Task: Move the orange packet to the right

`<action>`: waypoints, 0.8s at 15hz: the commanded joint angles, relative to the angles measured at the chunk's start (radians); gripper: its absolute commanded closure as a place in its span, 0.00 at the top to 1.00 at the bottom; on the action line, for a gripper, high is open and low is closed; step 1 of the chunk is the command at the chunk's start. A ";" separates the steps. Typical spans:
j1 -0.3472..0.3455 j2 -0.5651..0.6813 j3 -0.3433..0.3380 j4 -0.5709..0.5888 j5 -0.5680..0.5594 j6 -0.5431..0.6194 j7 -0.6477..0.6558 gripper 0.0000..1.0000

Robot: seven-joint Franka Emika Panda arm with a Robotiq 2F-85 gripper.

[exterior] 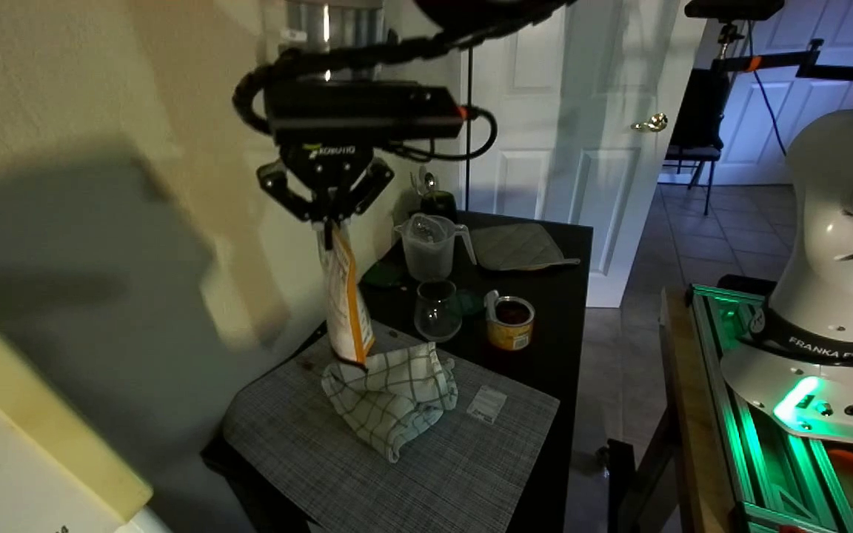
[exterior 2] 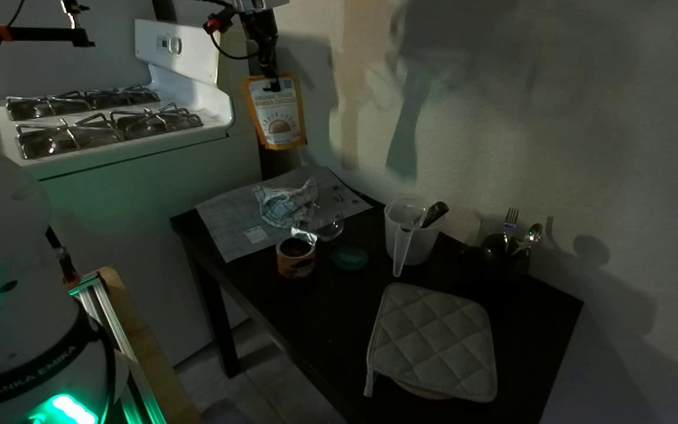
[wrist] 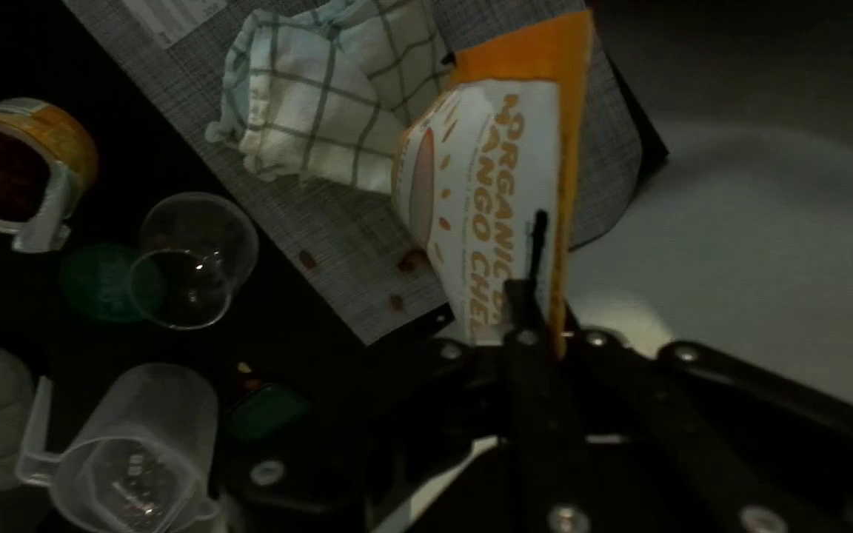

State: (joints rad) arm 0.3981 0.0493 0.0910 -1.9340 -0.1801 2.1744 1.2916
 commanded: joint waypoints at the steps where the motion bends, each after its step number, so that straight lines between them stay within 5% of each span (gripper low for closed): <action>1: -0.108 -0.223 0.024 -0.222 -0.009 0.057 0.109 0.01; 2: -0.125 -0.233 0.047 -0.249 -0.049 0.088 0.174 0.01; 3: -0.138 -0.151 0.059 -0.126 0.000 0.012 0.058 0.03; 6: -0.168 -0.218 0.074 -0.210 -0.013 0.052 0.109 0.01; 12: -0.344 -0.317 0.009 -0.205 -0.031 0.046 0.216 0.01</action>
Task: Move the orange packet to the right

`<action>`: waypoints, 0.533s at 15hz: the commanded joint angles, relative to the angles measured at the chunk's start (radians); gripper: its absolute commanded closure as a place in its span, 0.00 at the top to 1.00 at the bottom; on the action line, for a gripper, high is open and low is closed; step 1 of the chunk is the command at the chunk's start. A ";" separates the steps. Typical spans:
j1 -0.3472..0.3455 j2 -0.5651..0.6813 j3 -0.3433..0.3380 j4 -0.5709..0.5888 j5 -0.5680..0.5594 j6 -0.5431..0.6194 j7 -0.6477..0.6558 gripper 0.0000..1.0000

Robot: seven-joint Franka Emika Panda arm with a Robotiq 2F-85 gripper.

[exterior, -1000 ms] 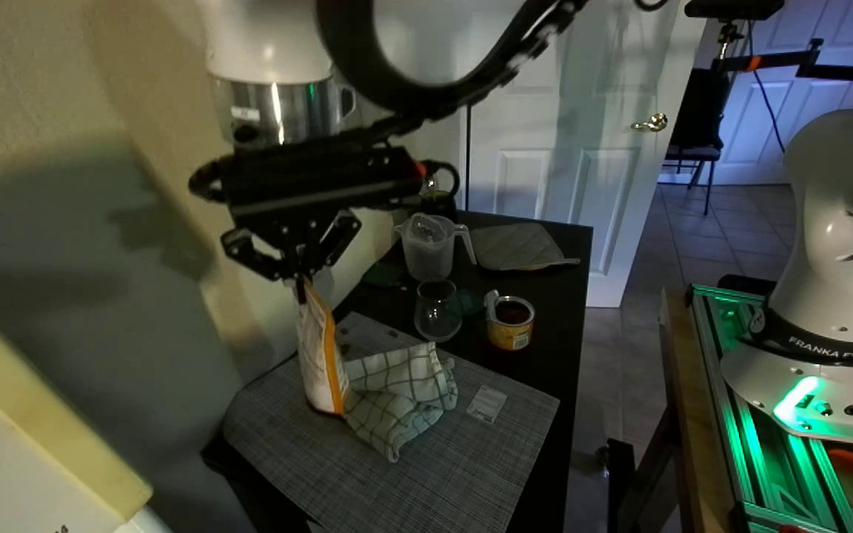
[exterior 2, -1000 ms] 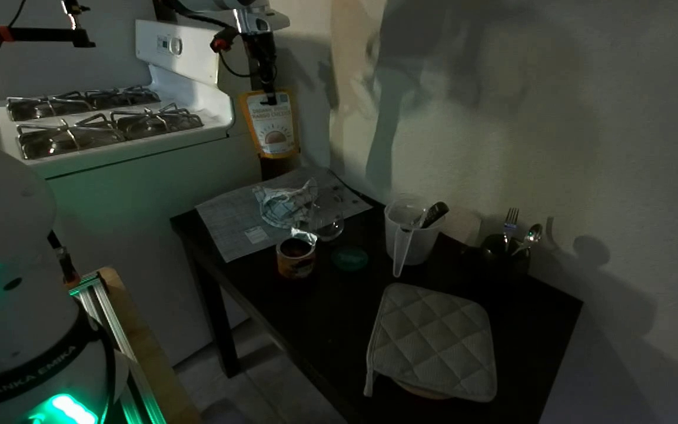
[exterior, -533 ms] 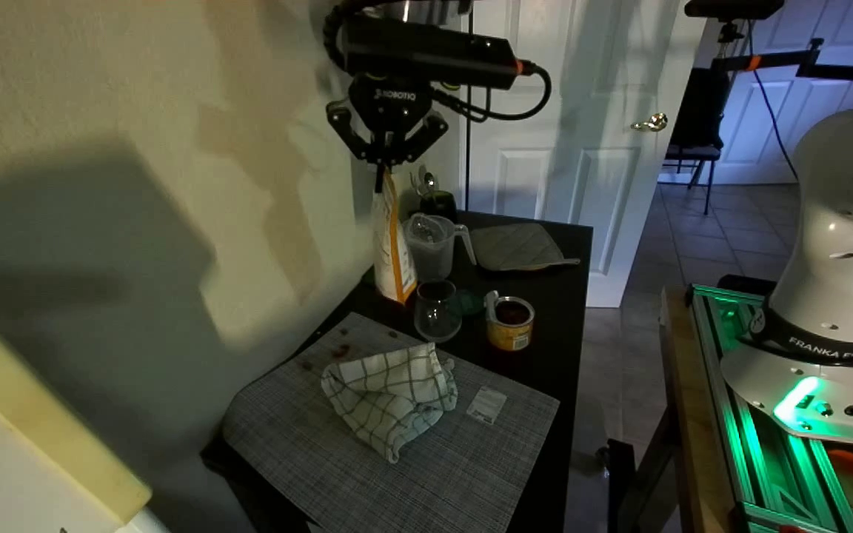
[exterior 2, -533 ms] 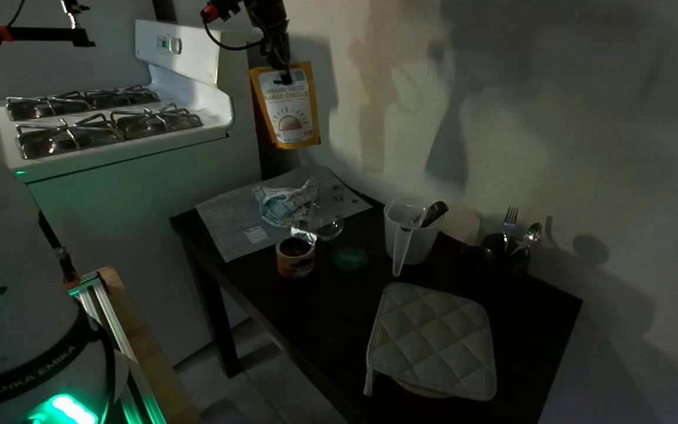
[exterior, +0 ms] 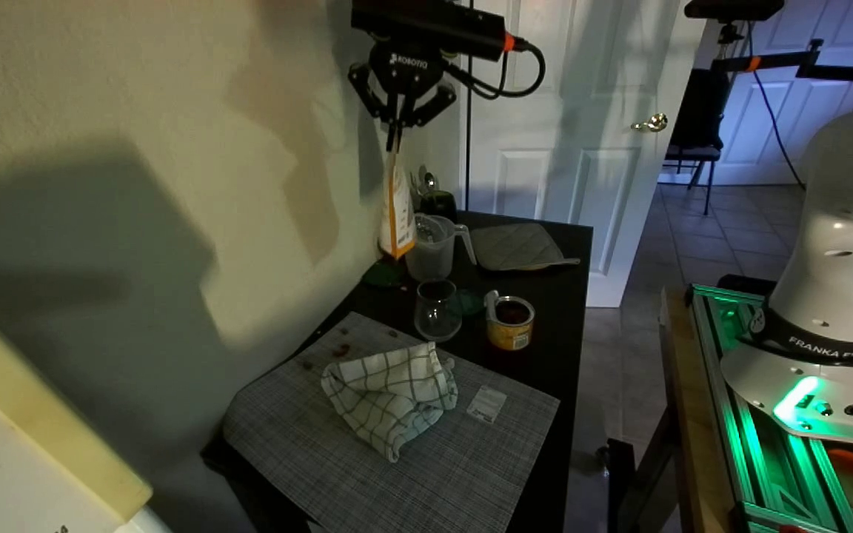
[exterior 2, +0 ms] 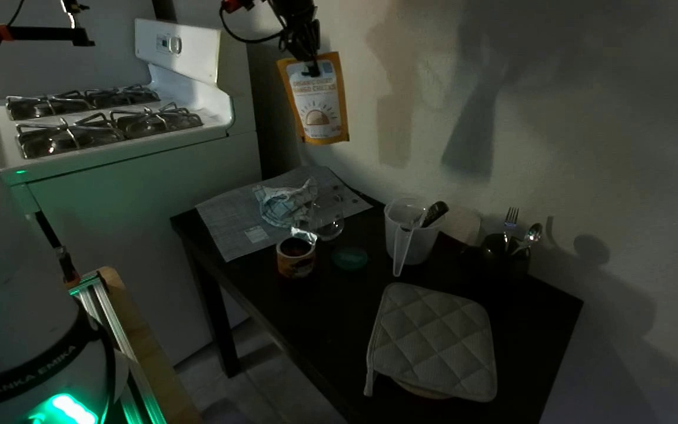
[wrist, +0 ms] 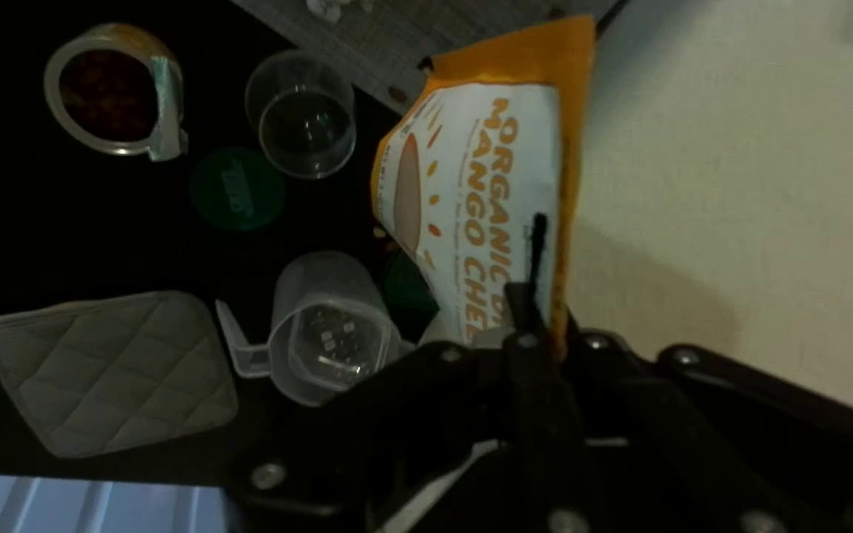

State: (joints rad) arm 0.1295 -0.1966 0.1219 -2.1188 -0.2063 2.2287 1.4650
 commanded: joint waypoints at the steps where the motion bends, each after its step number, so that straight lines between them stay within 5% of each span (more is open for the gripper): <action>1: -0.111 -0.096 -0.041 -0.015 -0.005 -0.021 0.039 0.01; 8: -0.345 -0.197 -0.161 -0.058 -0.017 0.021 0.070 0.01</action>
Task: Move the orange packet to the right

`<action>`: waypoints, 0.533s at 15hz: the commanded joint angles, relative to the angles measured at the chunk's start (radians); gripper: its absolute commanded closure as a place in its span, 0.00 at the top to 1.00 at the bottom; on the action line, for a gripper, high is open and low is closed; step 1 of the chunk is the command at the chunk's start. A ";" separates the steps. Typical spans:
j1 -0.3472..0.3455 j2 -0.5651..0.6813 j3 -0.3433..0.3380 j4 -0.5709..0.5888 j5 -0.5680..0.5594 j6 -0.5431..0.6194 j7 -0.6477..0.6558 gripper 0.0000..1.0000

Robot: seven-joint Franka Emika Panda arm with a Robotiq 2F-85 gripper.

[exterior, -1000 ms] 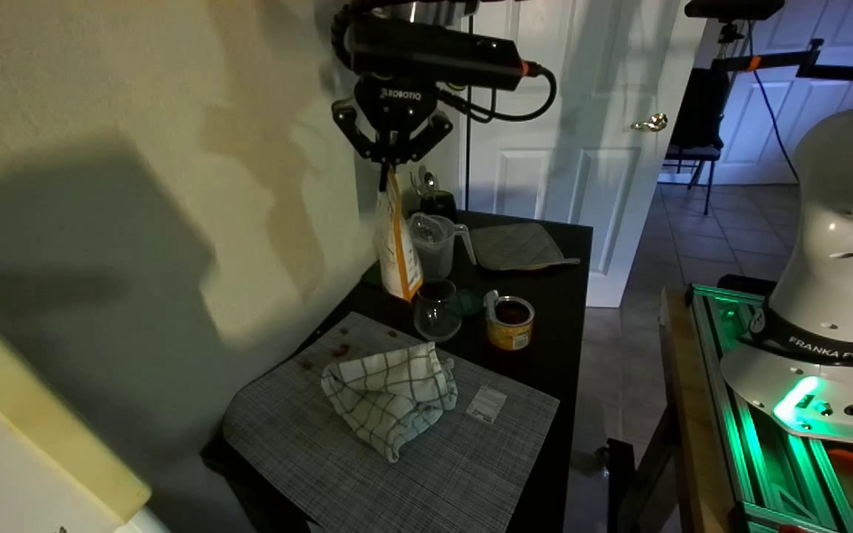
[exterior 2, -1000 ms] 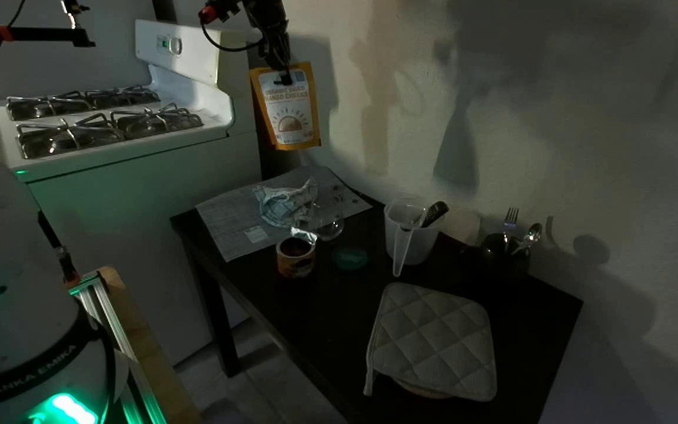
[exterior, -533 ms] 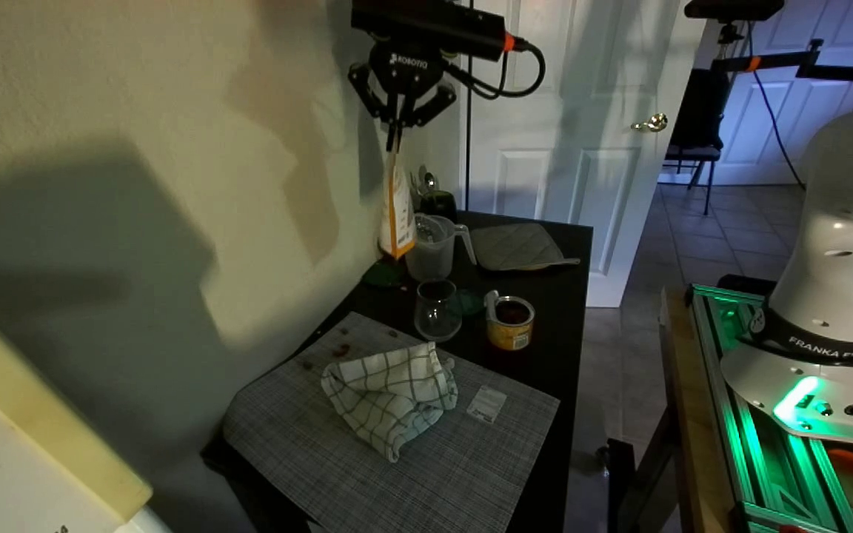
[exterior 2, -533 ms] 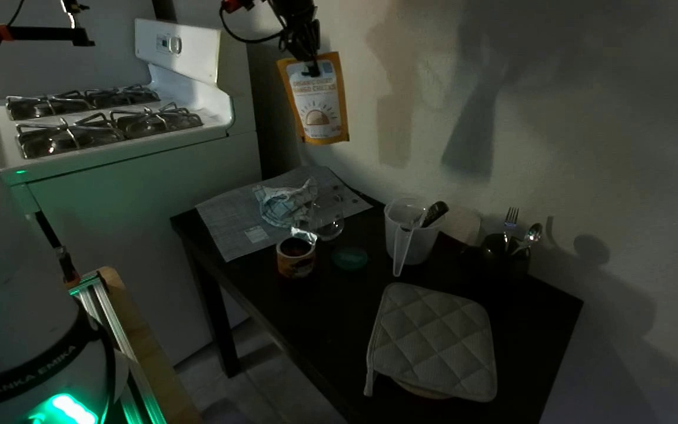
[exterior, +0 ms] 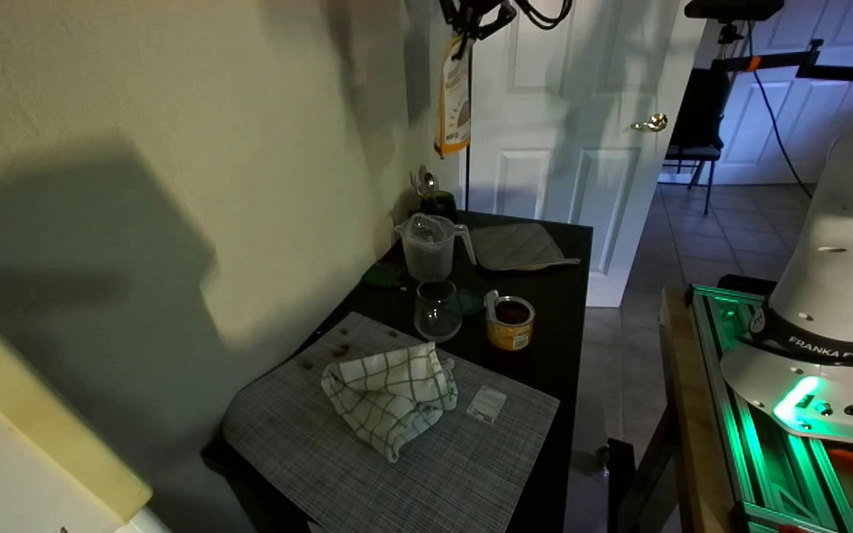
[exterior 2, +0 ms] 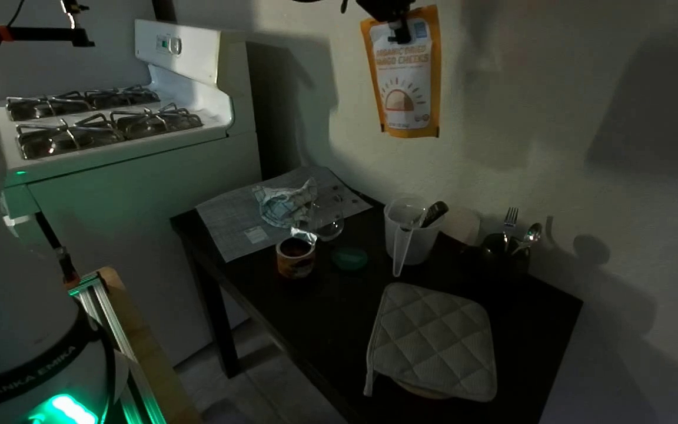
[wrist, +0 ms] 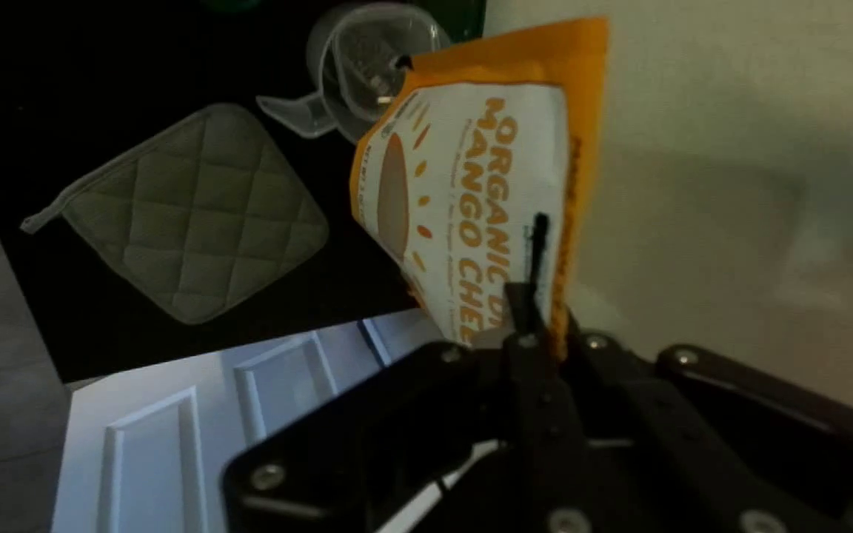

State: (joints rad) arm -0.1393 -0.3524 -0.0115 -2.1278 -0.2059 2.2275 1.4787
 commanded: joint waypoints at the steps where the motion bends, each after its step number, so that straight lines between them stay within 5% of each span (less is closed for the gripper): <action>1: -0.108 -0.040 -0.043 -0.056 -0.021 0.030 0.069 0.01; 4: -0.181 -0.014 -0.073 -0.062 -0.007 0.029 0.136 0.01; 8: -0.166 -0.007 -0.081 -0.032 0.000 0.001 0.048 0.03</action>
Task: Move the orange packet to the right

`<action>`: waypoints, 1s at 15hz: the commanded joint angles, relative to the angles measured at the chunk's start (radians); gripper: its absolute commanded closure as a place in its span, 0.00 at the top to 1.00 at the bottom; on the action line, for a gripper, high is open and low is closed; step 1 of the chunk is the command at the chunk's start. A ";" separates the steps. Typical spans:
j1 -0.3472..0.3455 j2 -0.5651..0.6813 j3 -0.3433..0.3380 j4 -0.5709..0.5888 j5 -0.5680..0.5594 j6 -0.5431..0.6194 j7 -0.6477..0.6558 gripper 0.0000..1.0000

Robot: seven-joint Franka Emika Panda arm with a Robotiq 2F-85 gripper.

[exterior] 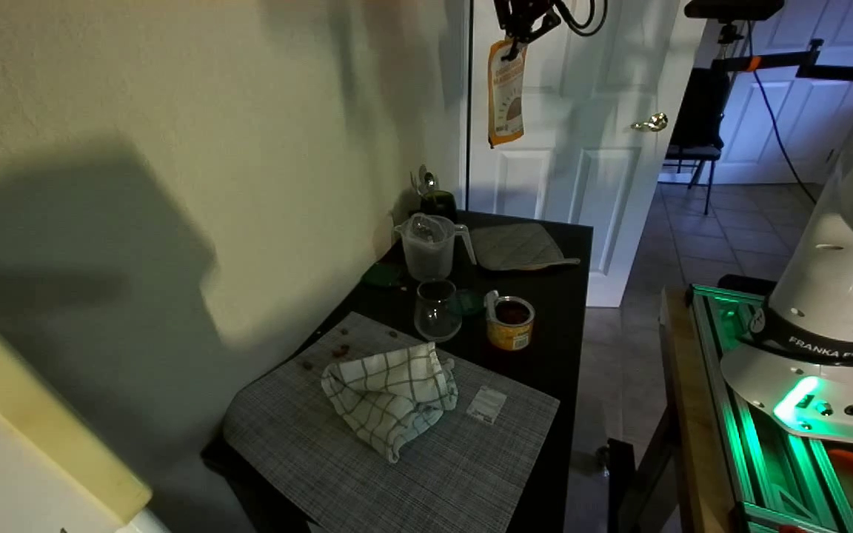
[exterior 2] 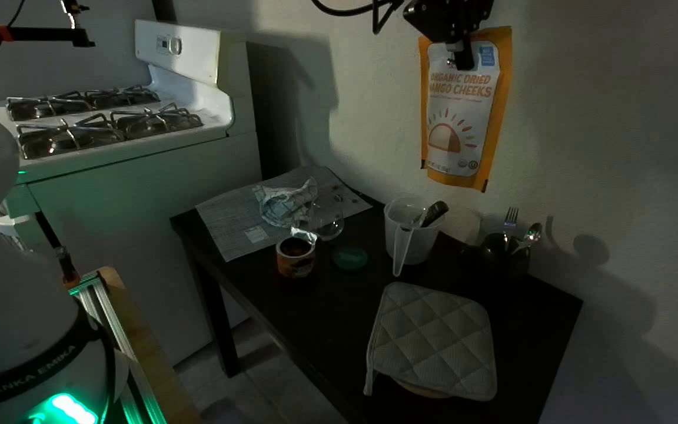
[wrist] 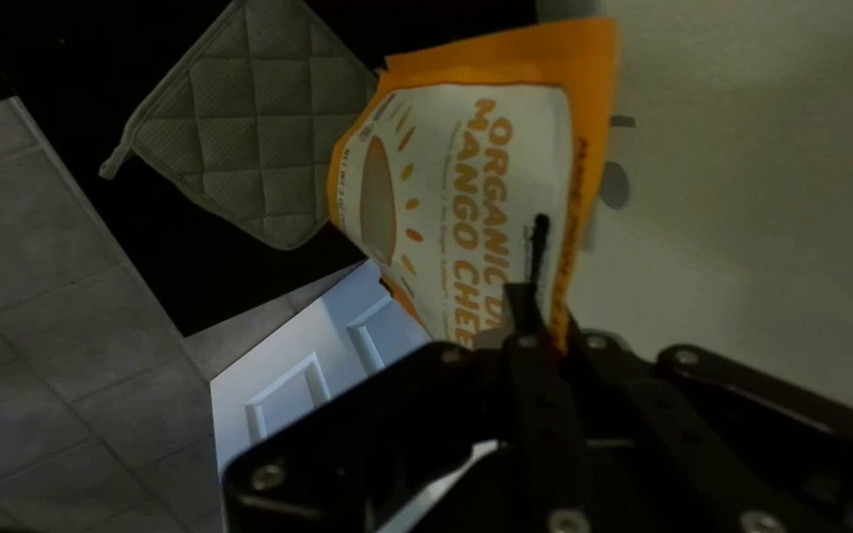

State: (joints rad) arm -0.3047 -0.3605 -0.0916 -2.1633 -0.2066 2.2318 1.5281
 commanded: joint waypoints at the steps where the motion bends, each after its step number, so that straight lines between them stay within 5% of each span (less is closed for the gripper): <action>1: 0.003 0.001 0.004 0.005 0.001 -0.003 -0.002 0.01; 8: -0.116 0.158 -0.093 0.138 -0.028 0.002 0.215 0.01; 15: -0.096 0.371 -0.203 0.234 0.152 0.039 0.369 0.01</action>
State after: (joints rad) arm -0.4228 -0.0907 -0.2716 -1.9884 -0.1324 2.2453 1.8179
